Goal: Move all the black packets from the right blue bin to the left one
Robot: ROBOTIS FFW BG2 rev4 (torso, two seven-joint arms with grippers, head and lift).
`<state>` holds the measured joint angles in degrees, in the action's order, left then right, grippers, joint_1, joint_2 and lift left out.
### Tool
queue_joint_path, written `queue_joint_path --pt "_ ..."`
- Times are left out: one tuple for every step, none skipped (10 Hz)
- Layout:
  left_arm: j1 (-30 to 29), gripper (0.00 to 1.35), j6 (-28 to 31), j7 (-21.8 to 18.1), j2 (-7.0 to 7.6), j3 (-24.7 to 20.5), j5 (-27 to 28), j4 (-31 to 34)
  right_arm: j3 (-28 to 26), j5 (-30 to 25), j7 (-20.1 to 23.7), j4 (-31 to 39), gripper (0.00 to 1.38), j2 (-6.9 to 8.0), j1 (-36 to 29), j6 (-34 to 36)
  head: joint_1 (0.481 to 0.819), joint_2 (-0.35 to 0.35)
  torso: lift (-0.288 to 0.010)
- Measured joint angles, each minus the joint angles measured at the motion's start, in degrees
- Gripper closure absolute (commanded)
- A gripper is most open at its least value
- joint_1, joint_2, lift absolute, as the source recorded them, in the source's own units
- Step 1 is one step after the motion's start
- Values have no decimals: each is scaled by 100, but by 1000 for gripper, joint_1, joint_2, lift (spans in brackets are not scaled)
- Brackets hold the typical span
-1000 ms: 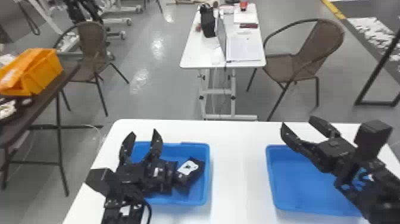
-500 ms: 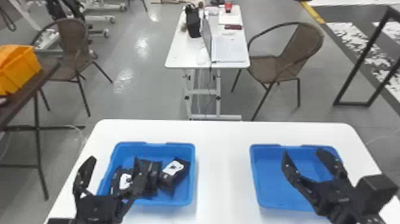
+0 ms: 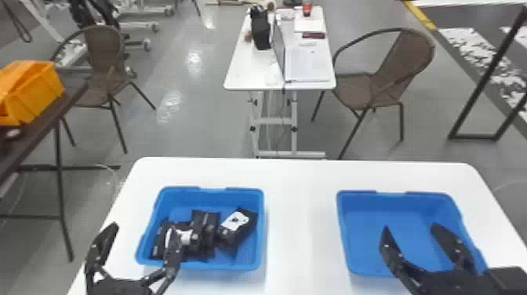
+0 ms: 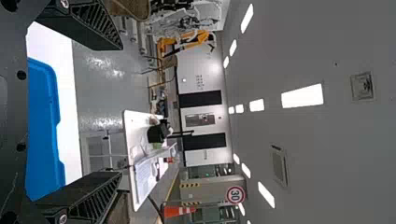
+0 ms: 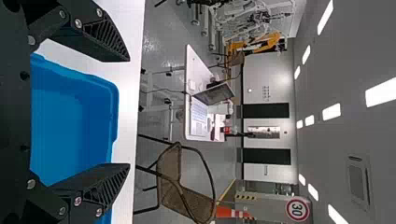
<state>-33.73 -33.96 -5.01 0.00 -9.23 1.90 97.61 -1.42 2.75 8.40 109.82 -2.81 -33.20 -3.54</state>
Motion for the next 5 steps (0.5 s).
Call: queue_joint_path --pt "-23 67 29 0 0 -62 75 45 10 -35 8 24 243 -13 -35 -5 695 108 0" --pt "-27 68 105 0 0 -49 85 78 21 -74 48 57 243 -56 -74 -7 695 112 0" --pt "-28 68 182 0 0 1 57 99 43 -69 74 72 243 -133 -98 -12 695 109 0" --pt "-27 68 237 0 0 38 32 113 74 -47 75 73 243 -203 -96 -15 695 108 0" --pt "-27 68 263 0 0 50 20 117 92 -39 75 62 243 -230 -88 -32 695 108 0"
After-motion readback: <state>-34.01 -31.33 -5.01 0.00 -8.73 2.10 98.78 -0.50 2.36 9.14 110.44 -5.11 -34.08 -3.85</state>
